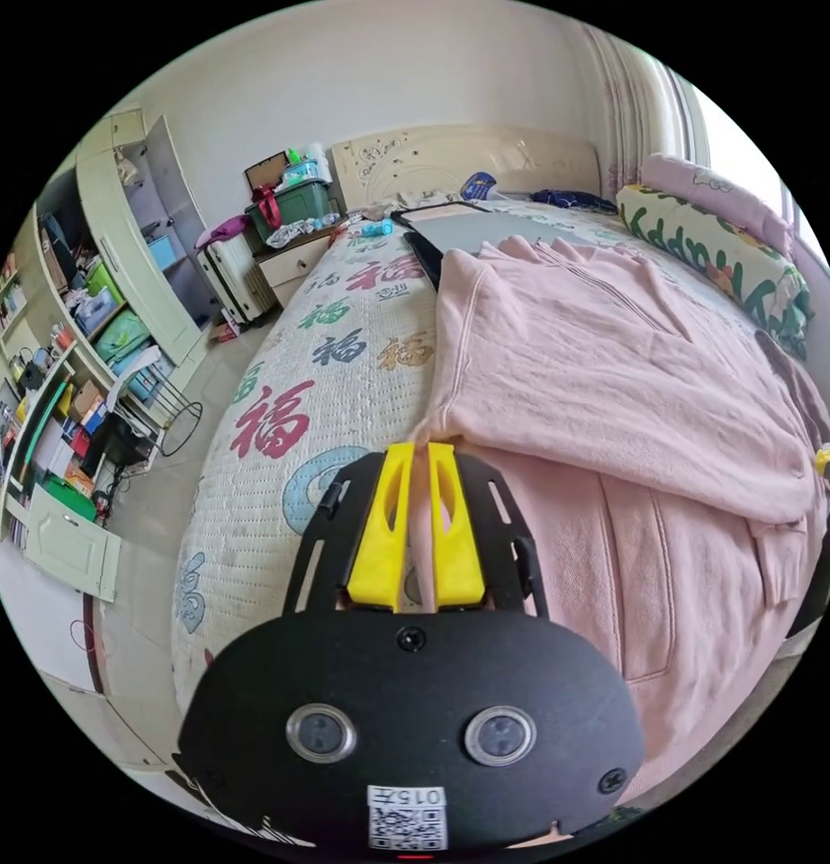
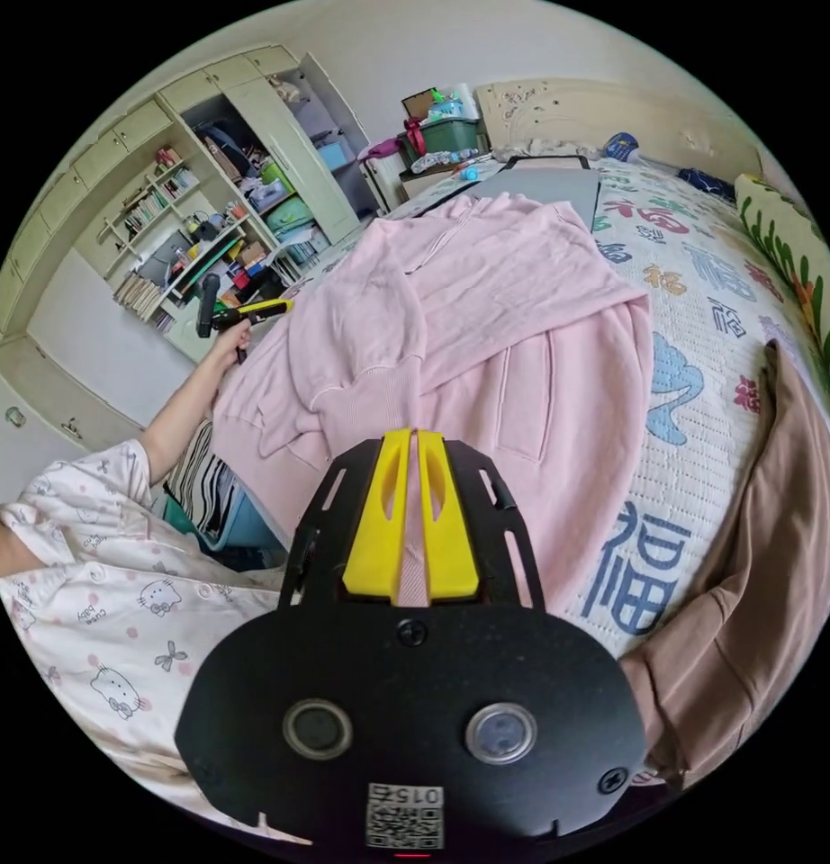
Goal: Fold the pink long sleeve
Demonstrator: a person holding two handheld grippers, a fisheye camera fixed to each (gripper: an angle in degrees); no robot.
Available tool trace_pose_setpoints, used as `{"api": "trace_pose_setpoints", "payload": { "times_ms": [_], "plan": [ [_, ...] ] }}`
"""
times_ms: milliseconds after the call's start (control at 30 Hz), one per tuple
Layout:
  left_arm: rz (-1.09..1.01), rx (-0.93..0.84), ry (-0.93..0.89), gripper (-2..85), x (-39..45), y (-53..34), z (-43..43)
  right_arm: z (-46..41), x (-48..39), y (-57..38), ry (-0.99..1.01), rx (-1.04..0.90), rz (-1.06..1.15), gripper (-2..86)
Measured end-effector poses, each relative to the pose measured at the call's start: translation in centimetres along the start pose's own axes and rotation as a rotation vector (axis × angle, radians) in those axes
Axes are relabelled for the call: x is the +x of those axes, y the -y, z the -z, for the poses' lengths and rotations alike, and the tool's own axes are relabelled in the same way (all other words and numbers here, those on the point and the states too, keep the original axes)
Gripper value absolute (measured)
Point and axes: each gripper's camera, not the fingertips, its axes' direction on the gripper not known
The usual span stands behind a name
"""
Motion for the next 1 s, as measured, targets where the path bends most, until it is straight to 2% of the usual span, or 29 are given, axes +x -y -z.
{"api": "trace_pose_setpoints", "payload": {
  "times_ms": [100,200,267,367,533,667,800,900,1000],
  "plan": [
    [-0.025,0.063,-0.026,7.6,0.1,-0.8,3.7,1.1,1.6,-0.6,-0.006,0.054,-0.007,4.8],
    [-0.154,0.186,-0.338,8.6,3.9,-2.1,8.7,0.7,2.9,-0.1,0.086,0.07,0.019,7.4],
    [-0.32,0.22,-0.583,8.4,9.7,-3.1,11.3,-1.1,3.3,1.2,0.139,0.072,0.031,8.2],
    [-0.502,0.182,-0.692,8.4,16.6,-3.0,11.6,-4.4,3.6,3.2,0.154,0.086,0.031,8.1],
    [-0.545,0.075,-0.688,8.3,21.1,-0.3,8.3,-11.8,3.4,5.5,0.136,-0.095,0.069,6.4],
    [-0.575,-0.023,-0.6,5.4,22.5,0.3,5.9,-13.3,3.3,3.9,-0.024,-0.072,0.078,-0.2],
    [-0.601,0.022,-0.588,2.3,21.6,-0.4,6.4,-13.7,3.8,1.7,-0.159,-0.062,0.112,-0.8],
    [-0.615,0.047,-0.584,1.8,20.7,-1.1,6.9,-14.1,4.3,0.2,-0.16,-0.053,0.144,-0.4],
    [-0.58,-0.012,-0.635,2.0,20.1,-0.9,4.5,-14.3,5.9,0.1,-0.072,-0.046,0.104,1.3]
  ]
}}
